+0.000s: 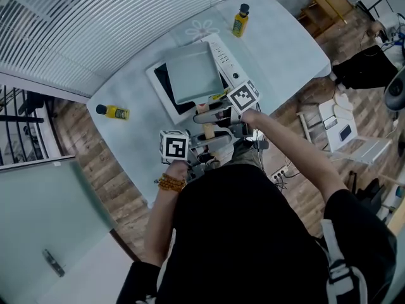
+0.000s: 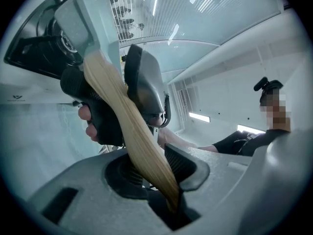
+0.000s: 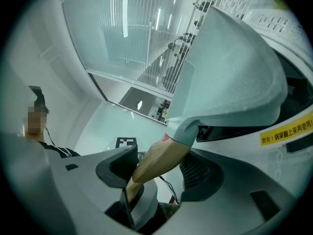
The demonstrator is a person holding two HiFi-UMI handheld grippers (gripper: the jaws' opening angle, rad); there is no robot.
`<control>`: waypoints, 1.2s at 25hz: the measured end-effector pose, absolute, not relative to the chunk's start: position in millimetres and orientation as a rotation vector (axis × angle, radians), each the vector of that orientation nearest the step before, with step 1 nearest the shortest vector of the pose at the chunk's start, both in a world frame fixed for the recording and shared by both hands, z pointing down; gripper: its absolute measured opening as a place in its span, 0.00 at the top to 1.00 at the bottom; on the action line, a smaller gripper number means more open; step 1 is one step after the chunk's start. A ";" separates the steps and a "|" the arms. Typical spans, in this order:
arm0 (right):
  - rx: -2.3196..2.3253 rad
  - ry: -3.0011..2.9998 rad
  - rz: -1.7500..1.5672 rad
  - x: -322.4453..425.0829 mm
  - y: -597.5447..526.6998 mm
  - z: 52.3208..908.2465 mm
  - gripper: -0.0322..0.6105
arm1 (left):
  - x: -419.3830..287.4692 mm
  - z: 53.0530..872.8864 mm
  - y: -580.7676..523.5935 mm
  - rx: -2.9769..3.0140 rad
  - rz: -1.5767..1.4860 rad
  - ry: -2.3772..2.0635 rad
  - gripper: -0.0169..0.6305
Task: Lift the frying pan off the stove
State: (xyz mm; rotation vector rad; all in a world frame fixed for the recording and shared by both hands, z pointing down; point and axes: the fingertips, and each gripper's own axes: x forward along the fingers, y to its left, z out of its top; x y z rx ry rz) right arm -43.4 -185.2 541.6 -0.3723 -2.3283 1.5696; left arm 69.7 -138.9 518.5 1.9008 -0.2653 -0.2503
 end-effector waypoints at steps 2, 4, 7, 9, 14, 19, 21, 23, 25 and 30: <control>-0.376 -2.342 1.553 -44.0 -184.8 536.3 0.56 | 69.8 514.1 -138.0 1.911 -0.247 -0.262 0.80; -0.379 -2.346 1.545 -44.9 -184.9 531.0 0.56 | 69.5 509.1 -138.5 1.915 -0.254 -0.257 0.80; -0.393 -2.350 1.543 -45.5 -184.2 521.7 0.56 | 70.1 499.5 -138.7 1.924 -0.270 -0.245 0.80; -0.401 -2.357 1.526 -46.1 -183.2 514.4 0.56 | 70.8 493.4 -137.8 1.940 -0.260 -0.240 0.80; -0.435 -2.365 1.503 -48.9 -180.0 493.8 0.56 | 69.8 470.6 -135.5 1.953 -0.291 -0.218 0.80; -0.474 -2.421 1.436 -52.9 -175.6 470.7 0.55 | 69.2 456.4 -131.6 1.995 -0.274 -0.210 0.80; -0.472 -2.436 1.434 -53.1 -175.3 462.6 0.55 | 68.9 447.8 -130.6 2.002 -0.269 -0.213 0.80; -0.467 -2.450 1.426 -53.4 -174.4 454.3 0.55 | 68.0 439.8 -129.4 2.009 -0.270 -0.214 0.80; -0.462 -2.468 1.401 -53.6 -172.6 447.4 0.55 | 67.6 434.1 -127.1 2.022 -0.266 -0.213 0.80; -0.426 -2.458 1.373 -50.3 -166.1 430.3 0.55 | 71.2 415.3 -120.0 2.049 -0.281 -0.194 0.80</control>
